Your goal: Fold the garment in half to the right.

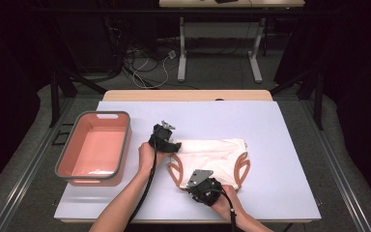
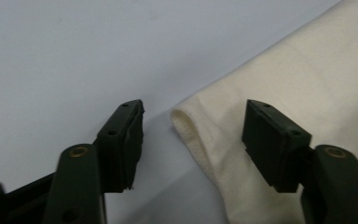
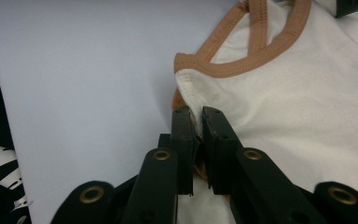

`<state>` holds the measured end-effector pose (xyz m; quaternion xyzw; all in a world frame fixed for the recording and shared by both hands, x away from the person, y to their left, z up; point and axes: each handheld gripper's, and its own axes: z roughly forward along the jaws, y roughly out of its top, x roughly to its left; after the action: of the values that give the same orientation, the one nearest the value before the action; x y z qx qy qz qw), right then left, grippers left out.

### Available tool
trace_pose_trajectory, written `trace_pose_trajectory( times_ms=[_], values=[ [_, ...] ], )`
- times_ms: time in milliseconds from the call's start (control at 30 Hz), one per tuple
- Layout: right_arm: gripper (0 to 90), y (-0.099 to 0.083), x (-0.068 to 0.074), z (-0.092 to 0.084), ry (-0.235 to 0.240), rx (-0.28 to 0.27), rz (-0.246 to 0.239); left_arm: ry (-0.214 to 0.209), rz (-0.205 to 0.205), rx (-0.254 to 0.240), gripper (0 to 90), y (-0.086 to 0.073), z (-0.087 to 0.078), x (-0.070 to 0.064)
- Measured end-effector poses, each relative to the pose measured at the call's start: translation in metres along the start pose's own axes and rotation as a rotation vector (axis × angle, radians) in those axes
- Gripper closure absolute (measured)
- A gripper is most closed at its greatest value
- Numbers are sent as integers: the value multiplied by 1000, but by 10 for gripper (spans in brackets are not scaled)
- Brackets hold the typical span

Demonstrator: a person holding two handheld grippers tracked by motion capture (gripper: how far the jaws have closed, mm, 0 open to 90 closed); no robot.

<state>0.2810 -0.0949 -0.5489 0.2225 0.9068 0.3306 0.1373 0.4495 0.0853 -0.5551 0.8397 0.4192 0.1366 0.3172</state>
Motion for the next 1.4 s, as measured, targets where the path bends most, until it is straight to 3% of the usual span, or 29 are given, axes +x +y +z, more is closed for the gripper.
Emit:
trace_pose_trajectory(
  times_ms=[133,233,567,700,800,1067,1400],
  values=[
    [840,0,1,1,-2,1,-2,-2,-17,-7,334,0,2,2],
    [840,0,1,0,-5,3,-2,-5,-5,-5,351,1,1,2],
    [838,0,3,3,-5,11,-14,-41,17,-22,572,1,1,-3],
    [839,0,3,2,-7,10,-25,-62,5,-33,750,0,2,-5],
    [841,-1,4,2,-7,12,-15,-82,-5,-34,828,0,2,-6],
    [844,-1,3,-3,-1,-1,-14,-104,-42,-10,866,4,2,-2],
    [846,-2,-6,-21,2,-36,37,-93,-37,-19,868,11,-4,-2]
  ],
)
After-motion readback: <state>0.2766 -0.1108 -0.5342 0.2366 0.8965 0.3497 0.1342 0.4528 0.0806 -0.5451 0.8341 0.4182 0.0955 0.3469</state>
